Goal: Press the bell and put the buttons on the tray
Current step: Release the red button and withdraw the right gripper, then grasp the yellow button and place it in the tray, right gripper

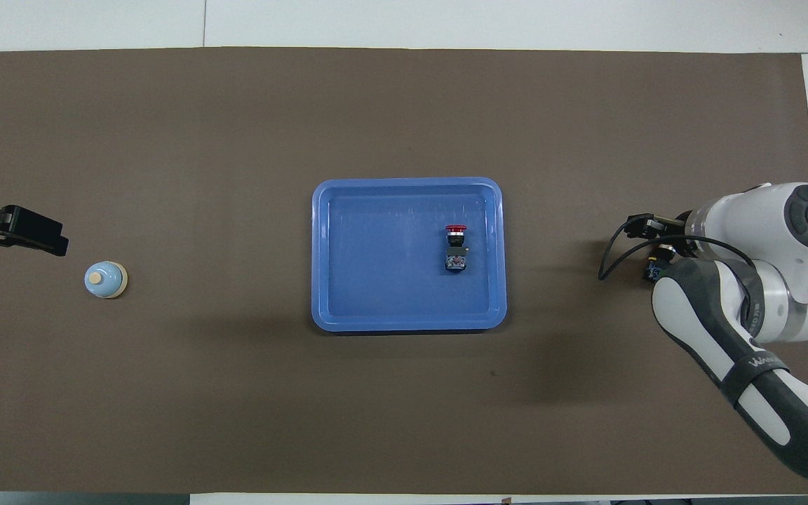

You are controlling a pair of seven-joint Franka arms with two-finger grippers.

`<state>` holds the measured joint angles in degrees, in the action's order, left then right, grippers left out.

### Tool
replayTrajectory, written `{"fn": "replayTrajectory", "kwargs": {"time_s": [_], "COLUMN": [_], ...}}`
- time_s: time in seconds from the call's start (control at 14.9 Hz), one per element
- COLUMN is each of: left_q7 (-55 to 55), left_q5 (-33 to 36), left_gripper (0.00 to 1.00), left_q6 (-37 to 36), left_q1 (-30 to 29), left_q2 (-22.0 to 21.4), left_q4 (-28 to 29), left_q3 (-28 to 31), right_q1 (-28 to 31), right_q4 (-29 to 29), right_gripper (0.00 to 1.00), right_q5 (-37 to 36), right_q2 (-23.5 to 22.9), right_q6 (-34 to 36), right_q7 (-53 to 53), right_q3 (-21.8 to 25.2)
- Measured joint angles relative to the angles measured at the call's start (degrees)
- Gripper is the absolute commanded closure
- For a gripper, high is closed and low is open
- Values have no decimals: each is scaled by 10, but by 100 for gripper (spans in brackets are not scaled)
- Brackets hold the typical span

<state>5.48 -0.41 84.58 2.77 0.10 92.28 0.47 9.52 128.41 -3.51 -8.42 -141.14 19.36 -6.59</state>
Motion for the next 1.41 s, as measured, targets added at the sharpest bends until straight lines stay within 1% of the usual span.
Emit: {"fn": "replayTrajectory", "kwargs": {"time_s": [0.2, 0.27, 0.34, 0.4, 0.47, 0.74, 0.87, 0.94, 1.01, 1.14, 1.27, 1.41], "left_q7": [0, 0, 0, 0, 0, 0, 0, 0, 0, 0, 0, 0], "left_q5": [0, 0, 0, 0, 0, 0, 0, 0, 0, 0, 0, 0], "left_gripper": [0, 0, 0, 0, 0, 0, 0, 0, 0, 0, 0, 0], "left_q6": [0, 0, 0, 0, 0, 0, 0, 0, 0, 0, 0, 0], "left_q1": [0, 0, 0, 0, 0, 0, 0, 0, 0, 0, 0, 0], "left_q2": [0, 0, 0, 0, 0, 0, 0, 0, 0, 0, 0, 0], "left_q4": [0, 0, 0, 0, 0, 0, 0, 0, 0, 0, 0, 0], "left_q3": [0, 0, 0, 0, 0, 0, 0, 0, 0, 0, 0, 0], "right_q1": [6, 8, 10, 13, 14, 14, 13, 10, 1, -37, -98, -174], "right_q4": [29, 35, 40, 44, 48, 50, 40, 19, -15, -100, -180, -239], "right_gripper": [0, 5, 31, 75, 100, 100, 100, 100, 100, 100, 100, 100], "right_q5": [0, 0, 0, 0, 0, 0, 0, 0, 0, 1, 9, 24], "right_q2": [3, 4, 4, 5, 5, 6, 11, 13, 14, 11, 1, -16], "right_q6": [-28, -31, -33, -35, -40, -41, -20, 16, 65, 166, 244, 282], "right_q7": [-20, -25, -28, -30, -31, -33, -33, -33, -32, -14, 33, 92], "right_q3": [0, 1, 1, 1, 2, 0, -4, -6, -8, -9, -11, -12]}}
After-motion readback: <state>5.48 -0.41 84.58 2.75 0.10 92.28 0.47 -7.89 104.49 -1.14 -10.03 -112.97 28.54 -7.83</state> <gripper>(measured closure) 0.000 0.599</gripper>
